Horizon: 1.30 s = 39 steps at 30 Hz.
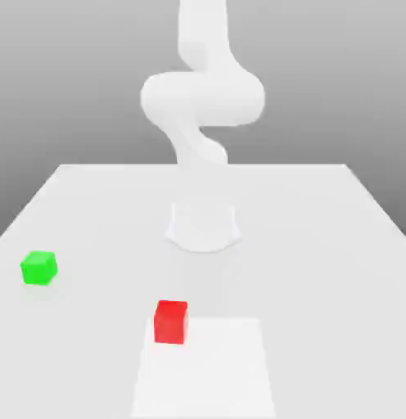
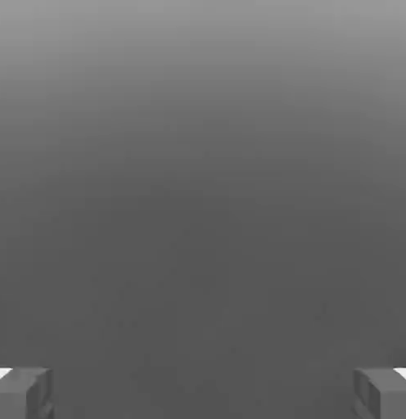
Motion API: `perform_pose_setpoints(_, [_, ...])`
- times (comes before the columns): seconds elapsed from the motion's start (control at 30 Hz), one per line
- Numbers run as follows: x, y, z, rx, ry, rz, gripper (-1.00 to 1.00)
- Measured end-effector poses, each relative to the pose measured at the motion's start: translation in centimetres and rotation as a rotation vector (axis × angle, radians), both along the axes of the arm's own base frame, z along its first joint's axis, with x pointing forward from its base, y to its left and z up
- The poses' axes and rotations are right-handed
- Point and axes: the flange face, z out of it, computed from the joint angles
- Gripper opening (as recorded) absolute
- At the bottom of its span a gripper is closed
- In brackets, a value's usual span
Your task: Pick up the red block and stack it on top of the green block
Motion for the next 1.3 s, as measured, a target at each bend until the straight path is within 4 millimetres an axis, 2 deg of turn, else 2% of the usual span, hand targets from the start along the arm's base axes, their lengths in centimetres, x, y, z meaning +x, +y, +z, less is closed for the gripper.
perform_pose_setpoints(0.13, [3.6, -1.2, -9.9, -0.004, 0.15, -0.02, 0.0])
perform_pose_setpoints(0.2, [4.5, -1.9, -14.9, -0.003, 0.224, -0.029, 0.0])
perform_pose_setpoints(0.3, [4.7, -2.8, -22.4, 0.001, 0.336, -0.043, 0.0])
perform_pose_setpoints(0.43, [2.7, -3.9, -32.5, 0.013, 0.494, -0.06, 0.0])
perform_pose_setpoints(0.57, [-1.8, -4.6, -42.8, 0.035, 0.668, -0.076, 0.0])
perform_pose_setpoints(0.63, [-2.9, -4.8, -46.2, 0.041, 0.708, -0.079, 0.0])
perform_pose_setpoints(0.8, [-3.4, -4.8, -51.0, 0.042, 0.721, -0.081, 0.0])
perform_pose_setpoints(0.83, [-3.5, -4.8, -51.6, 0.042, 0.721, -0.081, -1.0])
perform_pose_setpoints(1.07, [-3.5, -4.8, -51.5, 0.042, 0.721, -0.081, -1.0])
perform_pose_setpoints(1.3, [-3.4, -4.8, -46.1, 0.043, 0.721, -0.082, -1.0])
